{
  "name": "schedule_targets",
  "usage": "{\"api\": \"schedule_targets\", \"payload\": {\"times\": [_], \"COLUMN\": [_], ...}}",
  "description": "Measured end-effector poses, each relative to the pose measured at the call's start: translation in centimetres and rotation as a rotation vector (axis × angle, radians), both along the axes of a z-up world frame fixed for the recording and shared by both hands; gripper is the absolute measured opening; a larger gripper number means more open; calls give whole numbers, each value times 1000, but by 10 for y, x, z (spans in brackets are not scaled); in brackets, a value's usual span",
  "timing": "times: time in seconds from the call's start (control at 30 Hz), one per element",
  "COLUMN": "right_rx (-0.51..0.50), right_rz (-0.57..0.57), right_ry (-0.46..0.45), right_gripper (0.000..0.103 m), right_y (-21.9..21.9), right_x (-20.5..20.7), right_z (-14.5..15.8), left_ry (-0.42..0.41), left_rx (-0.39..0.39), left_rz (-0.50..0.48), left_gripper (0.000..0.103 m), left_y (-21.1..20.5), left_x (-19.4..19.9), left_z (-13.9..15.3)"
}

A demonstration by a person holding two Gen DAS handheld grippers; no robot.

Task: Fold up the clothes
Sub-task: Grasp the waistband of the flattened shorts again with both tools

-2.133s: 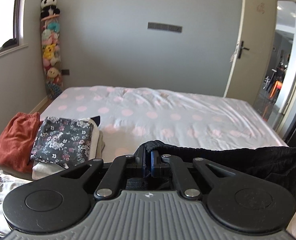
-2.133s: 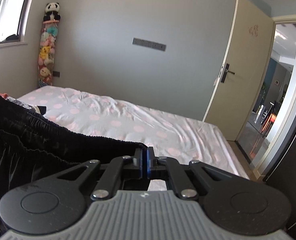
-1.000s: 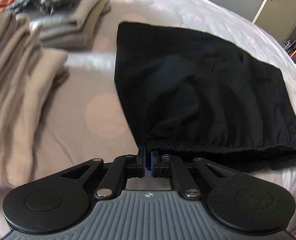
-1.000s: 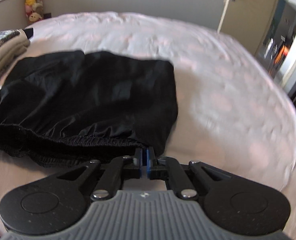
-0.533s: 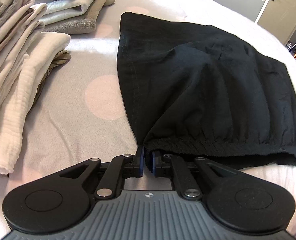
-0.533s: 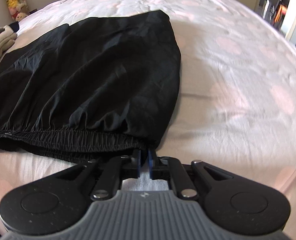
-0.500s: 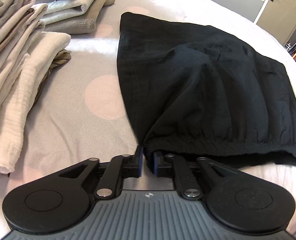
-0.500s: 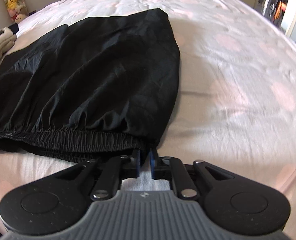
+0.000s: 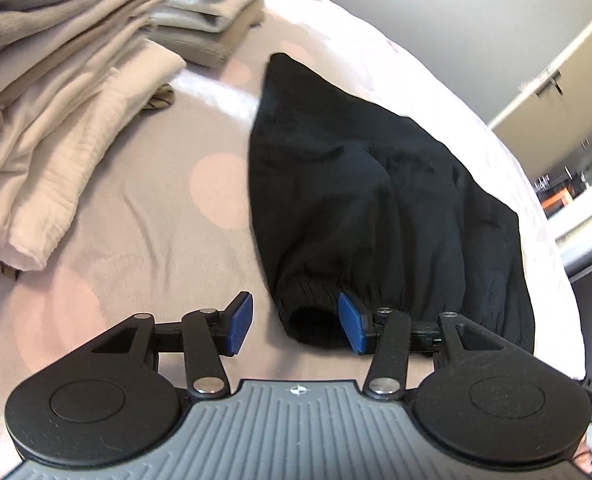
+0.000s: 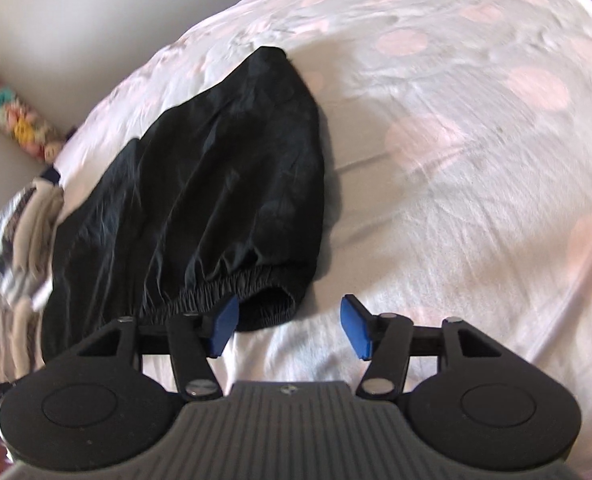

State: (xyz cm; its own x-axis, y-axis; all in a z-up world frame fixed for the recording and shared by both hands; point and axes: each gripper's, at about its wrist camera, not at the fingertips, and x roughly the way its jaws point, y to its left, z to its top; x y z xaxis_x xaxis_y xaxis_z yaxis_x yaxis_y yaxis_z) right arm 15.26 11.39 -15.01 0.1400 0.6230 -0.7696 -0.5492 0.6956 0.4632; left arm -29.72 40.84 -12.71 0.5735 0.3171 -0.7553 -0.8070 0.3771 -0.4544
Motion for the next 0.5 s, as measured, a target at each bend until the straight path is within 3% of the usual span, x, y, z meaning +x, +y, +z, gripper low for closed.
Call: {"api": "schedule_targets", "payload": {"times": [0.2, 0.3, 0.5], "right_rx": [96, 110, 94], "right_rz": [-91, -110, -104], "right_ry": [102, 151, 207], "right_gripper": [49, 42, 37], "right_y": [-5, -2, 10], "right_x": [14, 20, 25], "right_z": [-10, -18, -35], "left_ry": [-46, -32, -37], "left_rx": [-101, -123, -123], "left_rz": [72, 79, 83], "left_gripper": [45, 45, 45], "left_y": [14, 16, 16], "left_x": [7, 9, 12], "left_z": [-18, -29, -41]}}
